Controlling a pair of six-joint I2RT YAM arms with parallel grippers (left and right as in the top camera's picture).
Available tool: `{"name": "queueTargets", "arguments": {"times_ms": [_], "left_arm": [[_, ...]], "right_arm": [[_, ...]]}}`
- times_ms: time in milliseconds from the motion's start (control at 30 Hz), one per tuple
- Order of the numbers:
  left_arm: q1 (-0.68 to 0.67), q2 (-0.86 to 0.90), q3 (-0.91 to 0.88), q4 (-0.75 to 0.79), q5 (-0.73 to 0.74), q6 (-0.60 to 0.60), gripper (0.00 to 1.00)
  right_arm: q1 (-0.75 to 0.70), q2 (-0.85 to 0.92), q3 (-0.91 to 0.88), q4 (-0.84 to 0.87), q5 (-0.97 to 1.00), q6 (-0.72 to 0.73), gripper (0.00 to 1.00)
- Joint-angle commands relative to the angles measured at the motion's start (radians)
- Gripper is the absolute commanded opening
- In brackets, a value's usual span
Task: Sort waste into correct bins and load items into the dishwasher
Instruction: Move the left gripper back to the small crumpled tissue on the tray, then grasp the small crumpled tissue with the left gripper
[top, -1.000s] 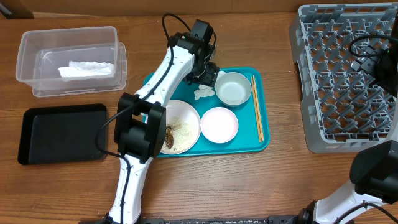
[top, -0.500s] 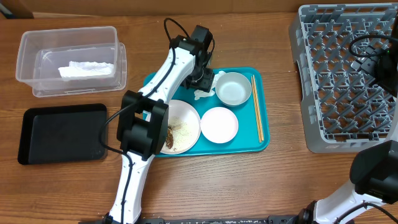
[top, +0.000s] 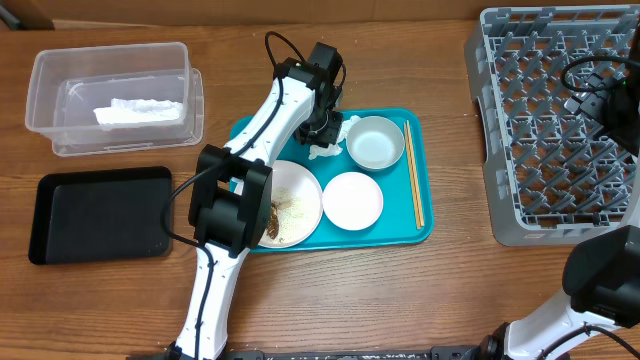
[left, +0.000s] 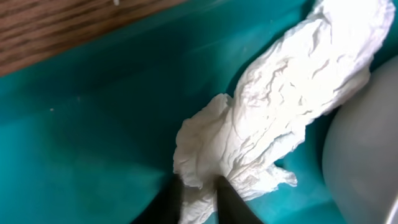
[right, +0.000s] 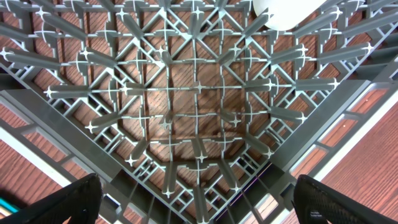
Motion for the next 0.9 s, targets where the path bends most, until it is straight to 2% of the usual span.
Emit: {"name": "queueTargets", "arguments": {"times_ms": [0,300,433,633,867], "left_arm": [[-0.009,0.008,-0.01,0.004,0.038,0.004,0.05],[-0.002,0.005,-0.041,0.021,0.033,0.003,0.04],[0.022,0.0,-0.017,0.016,0.024,-0.039,0.04],[0.069,0.0,0.089,-0.061,0.025,-0.069,0.04],[0.145,0.0,0.319,-0.197,0.008,-0.098,0.04]], "right_arm": [[-0.001,-0.011,-0.001,0.003,0.002,0.001,1.0],[-0.001,-0.011,-0.001,0.003,0.002,0.001,1.0],[-0.001,-0.011,-0.001,0.003,0.002,0.001,1.0],[-0.001,-0.011,-0.001,0.003,0.002,0.001,1.0],[-0.001,-0.011,-0.001,0.003,0.002,0.001,1.0]]}}
